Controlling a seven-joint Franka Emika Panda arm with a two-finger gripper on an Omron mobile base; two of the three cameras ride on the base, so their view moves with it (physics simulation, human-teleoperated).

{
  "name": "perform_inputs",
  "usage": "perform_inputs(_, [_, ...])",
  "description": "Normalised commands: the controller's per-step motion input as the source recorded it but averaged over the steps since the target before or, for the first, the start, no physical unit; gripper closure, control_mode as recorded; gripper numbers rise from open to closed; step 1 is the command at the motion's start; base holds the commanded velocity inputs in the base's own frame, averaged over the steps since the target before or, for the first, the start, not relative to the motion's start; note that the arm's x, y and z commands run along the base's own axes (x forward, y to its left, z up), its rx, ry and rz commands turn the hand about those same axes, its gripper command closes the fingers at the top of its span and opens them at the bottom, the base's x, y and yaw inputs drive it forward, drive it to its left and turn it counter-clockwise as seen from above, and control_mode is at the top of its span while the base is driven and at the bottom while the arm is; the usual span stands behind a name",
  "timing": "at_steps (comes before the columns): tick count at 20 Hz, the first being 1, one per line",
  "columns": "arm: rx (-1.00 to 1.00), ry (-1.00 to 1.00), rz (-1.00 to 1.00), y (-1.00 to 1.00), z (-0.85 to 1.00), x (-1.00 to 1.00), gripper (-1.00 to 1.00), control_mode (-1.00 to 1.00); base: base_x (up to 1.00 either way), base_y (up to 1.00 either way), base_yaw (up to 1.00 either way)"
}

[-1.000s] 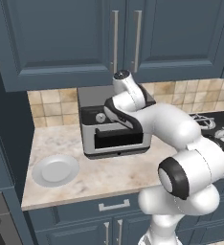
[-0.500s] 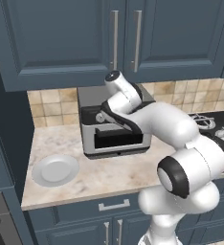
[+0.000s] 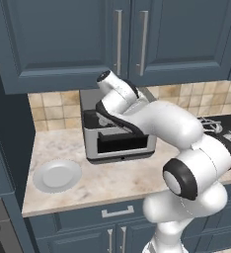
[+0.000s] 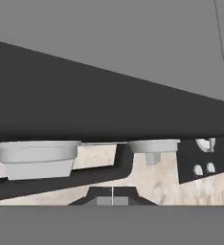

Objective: Pull the toaster oven rack outwards. Pick up the baguette from the plate and place it on the toaster oven rack. Close the toaster oven door fully and set the temperature to the lowest setting.

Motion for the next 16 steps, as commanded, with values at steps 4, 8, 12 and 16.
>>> perform_inputs(4, [-0.03, -0.51, 0.13, 1.0, 0.03, 0.22, 1.0, -1.0, 0.0, 0.0, 0.0])
perform_inputs(8, [-0.04, -0.54, 0.16, 1.0, -0.01, 0.27, 1.0, -1.0, 0.0, 0.0, 0.0])
perform_inputs(12, [-0.04, -0.69, 0.16, 1.0, -0.12, 0.36, 1.0, -1.0, 0.0, 0.0, 0.0])
perform_inputs(16, [-0.01, -0.75, 0.15, 0.93, -0.29, 0.47, 1.0, -1.0, 0.0, 0.0, 0.0])
